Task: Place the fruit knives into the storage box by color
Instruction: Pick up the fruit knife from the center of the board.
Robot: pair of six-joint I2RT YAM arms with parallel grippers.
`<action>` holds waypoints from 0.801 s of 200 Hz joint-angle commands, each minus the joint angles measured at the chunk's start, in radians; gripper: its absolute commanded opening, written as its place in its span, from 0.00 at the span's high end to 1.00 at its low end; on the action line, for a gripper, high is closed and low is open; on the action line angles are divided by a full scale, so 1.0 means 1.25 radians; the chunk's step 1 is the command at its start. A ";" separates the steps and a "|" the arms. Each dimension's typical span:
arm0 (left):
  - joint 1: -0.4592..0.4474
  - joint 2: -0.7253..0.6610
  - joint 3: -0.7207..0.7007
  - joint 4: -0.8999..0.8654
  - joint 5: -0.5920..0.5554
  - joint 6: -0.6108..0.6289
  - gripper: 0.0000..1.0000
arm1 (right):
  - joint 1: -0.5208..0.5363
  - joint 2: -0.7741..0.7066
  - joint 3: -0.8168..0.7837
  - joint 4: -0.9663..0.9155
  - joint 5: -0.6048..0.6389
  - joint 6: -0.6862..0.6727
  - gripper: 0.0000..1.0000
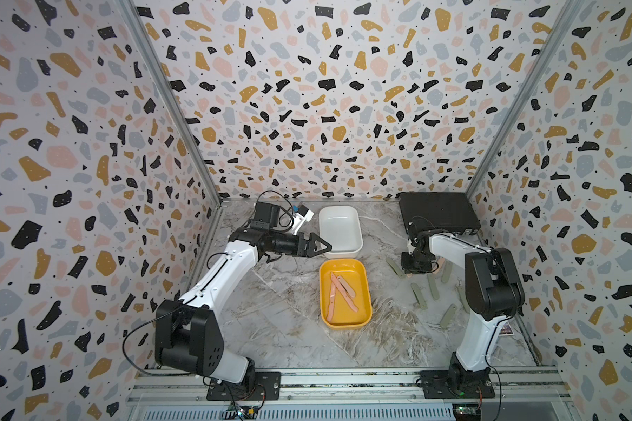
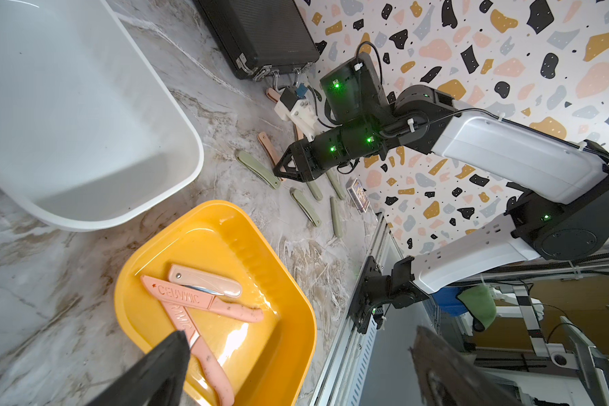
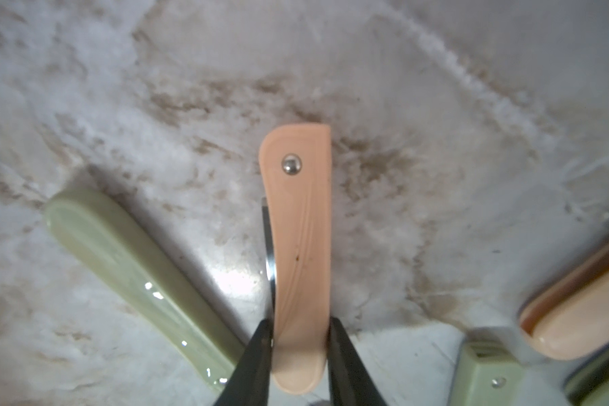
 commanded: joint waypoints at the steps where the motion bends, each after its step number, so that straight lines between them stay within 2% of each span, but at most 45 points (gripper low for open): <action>1: -0.005 -0.011 0.005 -0.013 0.010 0.028 0.01 | 0.004 0.009 -0.029 -0.054 -0.007 -0.001 0.75; 76: -0.004 -0.025 0.001 -0.009 0.004 0.026 0.01 | 0.004 -0.043 -0.020 -0.074 -0.016 0.000 0.80; 160: -0.001 -0.053 -0.007 -0.008 -0.029 0.039 0.01 | 0.014 -0.123 0.000 -0.120 -0.025 -0.003 0.81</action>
